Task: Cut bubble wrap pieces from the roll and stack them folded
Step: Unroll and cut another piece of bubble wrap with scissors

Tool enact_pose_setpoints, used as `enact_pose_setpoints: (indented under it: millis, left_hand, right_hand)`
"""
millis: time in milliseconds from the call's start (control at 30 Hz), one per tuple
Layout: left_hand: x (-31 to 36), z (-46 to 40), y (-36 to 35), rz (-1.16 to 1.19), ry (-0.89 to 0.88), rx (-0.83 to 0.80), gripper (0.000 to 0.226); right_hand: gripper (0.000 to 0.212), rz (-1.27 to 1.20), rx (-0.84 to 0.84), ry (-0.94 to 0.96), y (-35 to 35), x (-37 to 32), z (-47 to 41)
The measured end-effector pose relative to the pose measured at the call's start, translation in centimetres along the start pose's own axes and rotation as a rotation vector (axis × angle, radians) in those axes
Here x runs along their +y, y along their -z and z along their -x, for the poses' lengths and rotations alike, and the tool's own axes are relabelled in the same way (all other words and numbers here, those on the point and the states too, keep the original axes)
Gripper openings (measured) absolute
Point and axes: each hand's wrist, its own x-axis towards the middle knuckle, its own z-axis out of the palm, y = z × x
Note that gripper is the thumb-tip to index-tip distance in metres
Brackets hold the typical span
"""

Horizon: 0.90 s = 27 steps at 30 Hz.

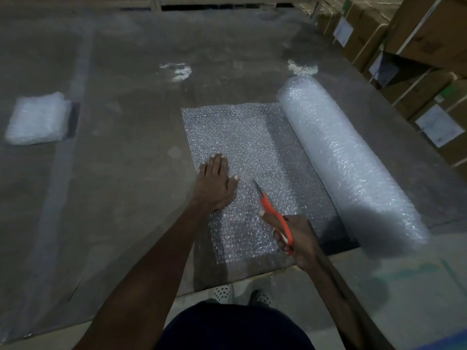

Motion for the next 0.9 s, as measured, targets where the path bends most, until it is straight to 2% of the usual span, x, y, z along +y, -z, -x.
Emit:
enact_pose_setpoints:
  millis: [533,900]
  left_hand:
    - [0.0,0.0,-0.1,0.008,0.002,-0.006,0.079]
    - [0.2,0.1,0.0,0.021,0.002,0.001,0.069]
  right_hand:
    - [0.04,-0.026,-0.029,-0.039,-0.5,-0.9,-1.4]
    - [0.037,-0.029,-0.019,-0.017,-0.5,-1.0,-1.9]
